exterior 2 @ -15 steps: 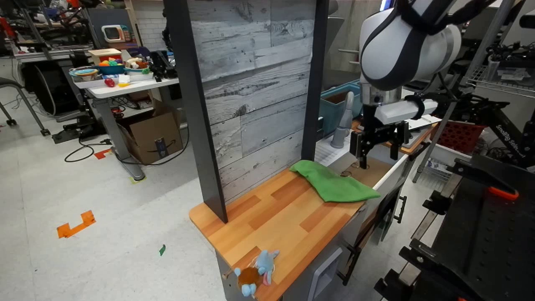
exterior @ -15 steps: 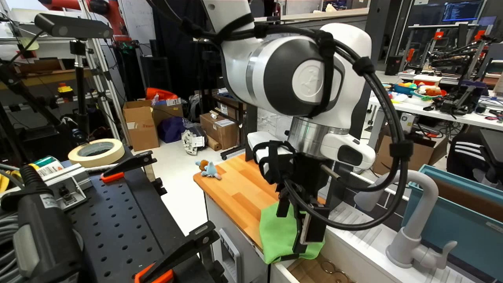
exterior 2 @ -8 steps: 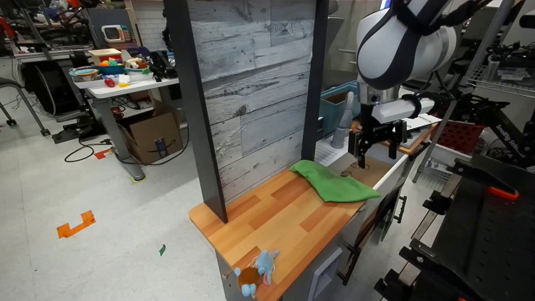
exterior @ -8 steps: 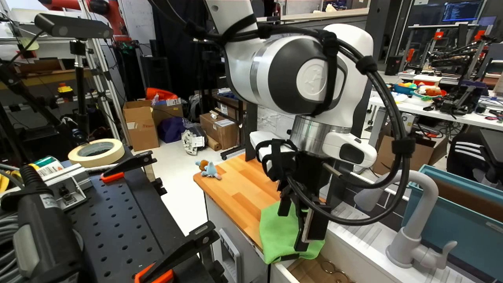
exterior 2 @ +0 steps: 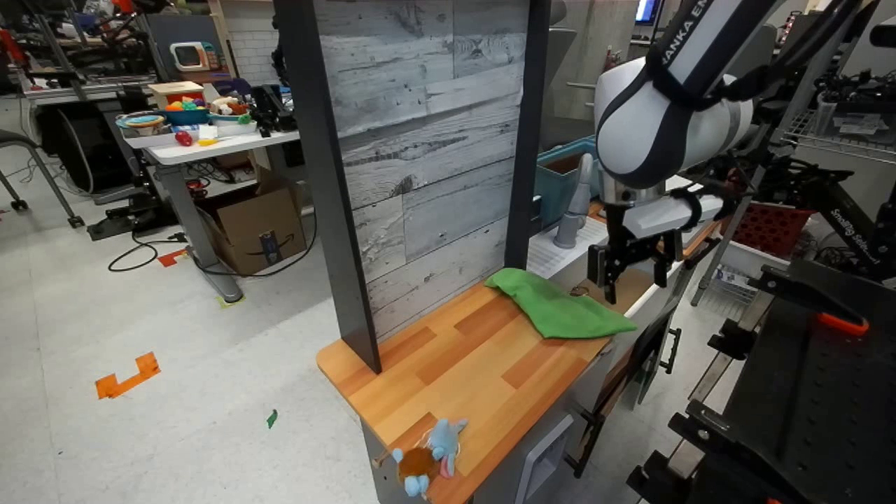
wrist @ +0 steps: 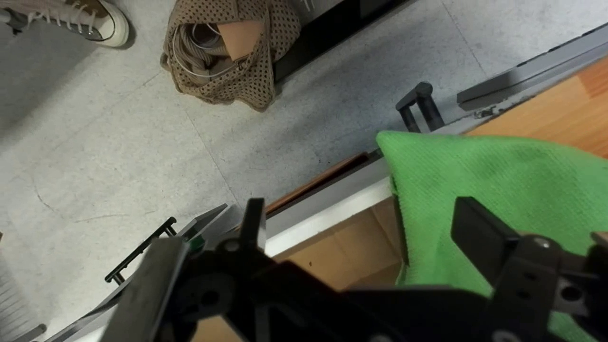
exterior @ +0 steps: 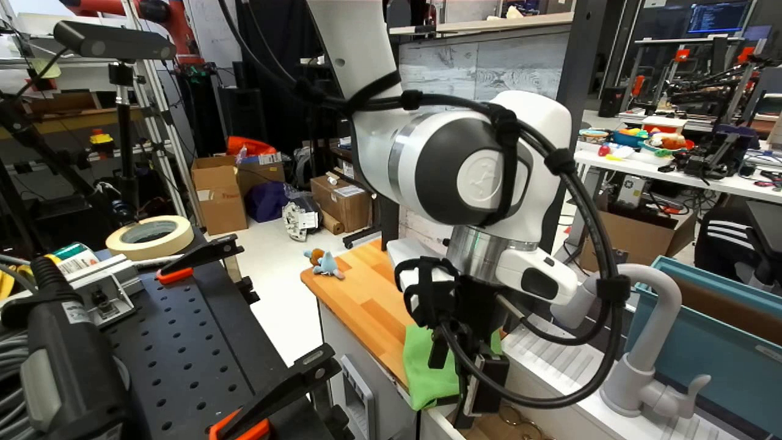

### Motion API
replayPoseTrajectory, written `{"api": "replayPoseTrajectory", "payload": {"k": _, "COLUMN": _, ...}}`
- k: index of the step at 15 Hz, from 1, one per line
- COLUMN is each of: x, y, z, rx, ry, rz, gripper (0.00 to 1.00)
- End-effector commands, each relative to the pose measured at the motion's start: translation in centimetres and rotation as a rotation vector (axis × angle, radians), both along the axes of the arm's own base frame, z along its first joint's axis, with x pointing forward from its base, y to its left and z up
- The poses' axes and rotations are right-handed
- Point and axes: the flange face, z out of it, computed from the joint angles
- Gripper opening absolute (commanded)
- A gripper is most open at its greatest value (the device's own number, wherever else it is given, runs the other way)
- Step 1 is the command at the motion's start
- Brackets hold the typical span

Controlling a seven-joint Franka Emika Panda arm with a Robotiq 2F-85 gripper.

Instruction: Unfold the green cloth.

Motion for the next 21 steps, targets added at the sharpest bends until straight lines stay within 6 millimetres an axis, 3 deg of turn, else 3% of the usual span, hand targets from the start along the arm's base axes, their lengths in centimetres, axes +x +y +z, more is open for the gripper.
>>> {"api": "replayPoseTrajectory", "payload": {"k": 1, "x": 0.5, "y": 0.7, "z": -2.6, "rx": -0.02, "ry": 0.008, "rz": 0.027, "gripper": 1.0}}
{"api": "replayPoseTrajectory", "payload": {"k": 11, "x": 2.5, "y": 3.6, "z": -4.9, "rx": -0.021, "ry": -0.11, "rz": 0.071, "gripper": 1.0}}
{"api": "replayPoseTrajectory", "payload": {"k": 13, "x": 3.0, "y": 3.8, "z": -5.0, "rx": -0.025, "ry": -0.133, "rz": 0.077, "gripper": 0.74}}
{"api": "replayPoseTrajectory", "payload": {"k": 21, "x": 3.6, "y": 4.0, "z": -4.7, "rx": -0.03, "ry": -0.171, "rz": 0.074, "gripper": 0.12}}
